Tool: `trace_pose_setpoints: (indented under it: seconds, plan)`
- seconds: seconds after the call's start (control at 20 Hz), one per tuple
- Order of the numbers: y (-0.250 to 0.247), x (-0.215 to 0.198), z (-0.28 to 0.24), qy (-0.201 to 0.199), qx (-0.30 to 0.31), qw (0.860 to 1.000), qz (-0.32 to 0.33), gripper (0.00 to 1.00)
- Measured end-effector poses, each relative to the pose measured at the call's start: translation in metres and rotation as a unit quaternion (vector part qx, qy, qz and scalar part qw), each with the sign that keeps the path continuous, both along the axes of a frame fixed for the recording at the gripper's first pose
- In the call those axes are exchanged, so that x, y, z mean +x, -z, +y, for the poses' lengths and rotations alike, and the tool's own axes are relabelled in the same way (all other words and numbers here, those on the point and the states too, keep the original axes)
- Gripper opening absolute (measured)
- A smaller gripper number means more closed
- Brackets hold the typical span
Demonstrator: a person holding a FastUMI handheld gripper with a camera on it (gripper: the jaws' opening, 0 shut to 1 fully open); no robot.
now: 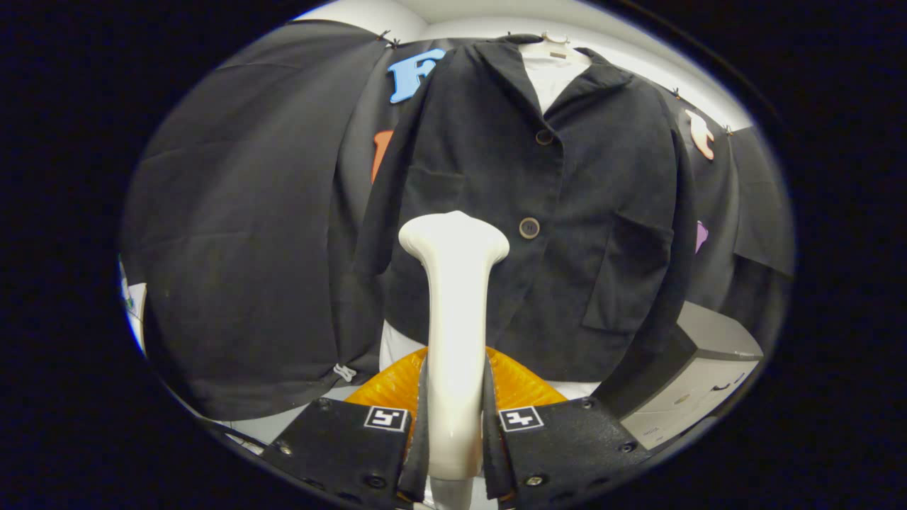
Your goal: Iron the clothes twice with a garment steamer, once on the left side and once on the right side.
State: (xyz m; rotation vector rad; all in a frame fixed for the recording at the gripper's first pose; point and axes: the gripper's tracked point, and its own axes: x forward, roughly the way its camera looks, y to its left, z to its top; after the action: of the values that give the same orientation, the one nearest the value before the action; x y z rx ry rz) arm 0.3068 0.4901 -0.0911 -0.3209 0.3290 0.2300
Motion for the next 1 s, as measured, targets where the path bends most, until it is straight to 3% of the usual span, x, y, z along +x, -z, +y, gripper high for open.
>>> trace_pose_setpoints:
  seconds: [0.7, 1.0]
  plan:
    - [0.072, -0.012, -0.028, -0.001, -0.022, 0.996, 0.086, 0.34]
    - [0.096, -0.029, -0.044, -0.020, -0.017, 0.990, 0.142, 0.34]
